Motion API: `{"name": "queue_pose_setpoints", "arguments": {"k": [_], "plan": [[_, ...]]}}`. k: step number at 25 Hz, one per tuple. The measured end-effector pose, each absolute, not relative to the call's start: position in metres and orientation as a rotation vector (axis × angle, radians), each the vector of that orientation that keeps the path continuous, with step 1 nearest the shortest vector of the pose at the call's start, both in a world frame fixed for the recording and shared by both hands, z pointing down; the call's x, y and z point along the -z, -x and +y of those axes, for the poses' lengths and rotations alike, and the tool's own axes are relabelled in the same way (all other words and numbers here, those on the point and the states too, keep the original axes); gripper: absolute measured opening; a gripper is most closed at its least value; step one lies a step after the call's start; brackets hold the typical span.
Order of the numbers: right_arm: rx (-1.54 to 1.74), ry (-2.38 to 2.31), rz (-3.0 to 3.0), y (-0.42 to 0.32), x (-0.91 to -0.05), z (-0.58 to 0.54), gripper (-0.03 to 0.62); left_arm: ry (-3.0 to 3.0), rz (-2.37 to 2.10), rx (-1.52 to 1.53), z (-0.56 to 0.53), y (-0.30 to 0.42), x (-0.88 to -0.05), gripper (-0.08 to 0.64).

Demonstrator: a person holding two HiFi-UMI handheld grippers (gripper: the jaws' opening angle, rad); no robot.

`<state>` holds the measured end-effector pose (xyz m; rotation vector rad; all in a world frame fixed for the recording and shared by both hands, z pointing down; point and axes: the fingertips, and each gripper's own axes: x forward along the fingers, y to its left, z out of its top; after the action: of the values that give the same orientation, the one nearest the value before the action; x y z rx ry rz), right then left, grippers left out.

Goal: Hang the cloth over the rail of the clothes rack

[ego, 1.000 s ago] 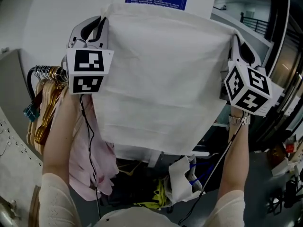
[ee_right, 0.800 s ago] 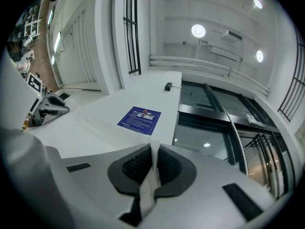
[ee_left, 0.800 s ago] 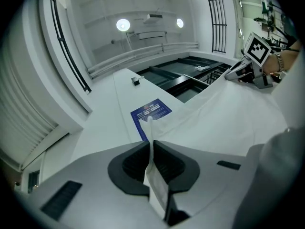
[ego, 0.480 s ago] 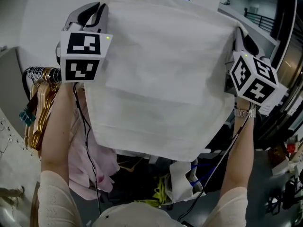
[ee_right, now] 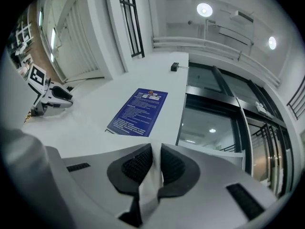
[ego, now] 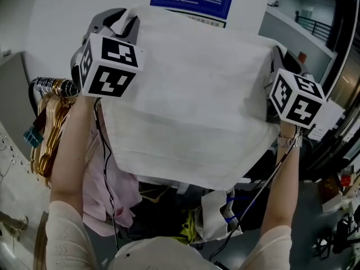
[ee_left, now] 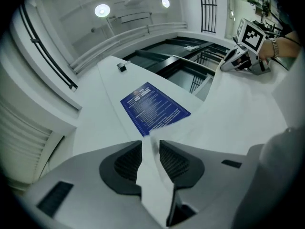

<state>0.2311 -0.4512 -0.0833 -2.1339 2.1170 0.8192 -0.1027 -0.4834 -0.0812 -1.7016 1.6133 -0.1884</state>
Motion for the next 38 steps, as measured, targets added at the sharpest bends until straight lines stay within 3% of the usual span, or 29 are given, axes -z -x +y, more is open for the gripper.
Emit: {"name": "queue_pose_setpoints", "arguments": {"k": [1,3,8,22,25,29,31,38], "plan": [[-0.818,2.145,2.12,-0.231,0.081,-0.452,0.025,1.696,1.614,0.201,-0.484,0.102,0.08,0.106],[-0.83,2.17,2.118,-0.23,0.079,-0.453,0.089,1.685,1.613,0.218,-0.485,0.1,0.078,0.121],[-0.818,2.177,2.117,-0.235,0.076,-0.457,0.124,1.637,1.605,0.245,-0.483,0.097,0.078,0.123],[-0.877,2.064,2.069,-0.23,0.087,-0.438,0.124,1.6,1.618,0.092,-0.46,0.107,0.088,0.121],[-0.945,2.044,2.071,-0.221,0.09,-0.429,0.121,1.562,1.642,-0.014,-0.447,0.118,0.095,0.121],[-1.021,2.012,2.014,-0.214,0.099,-0.412,0.02,1.549,1.648,-0.122,-0.433,0.128,0.1,0.082],[-1.09,2.002,1.96,-0.211,0.103,-0.398,0.017,1.521,1.647,-0.189,-0.42,0.132,0.101,0.026],[-1.033,1.926,2.005,-0.201,0.116,-0.362,0.017,1.554,1.613,-0.275,-0.383,0.138,0.108,0.02]]}}
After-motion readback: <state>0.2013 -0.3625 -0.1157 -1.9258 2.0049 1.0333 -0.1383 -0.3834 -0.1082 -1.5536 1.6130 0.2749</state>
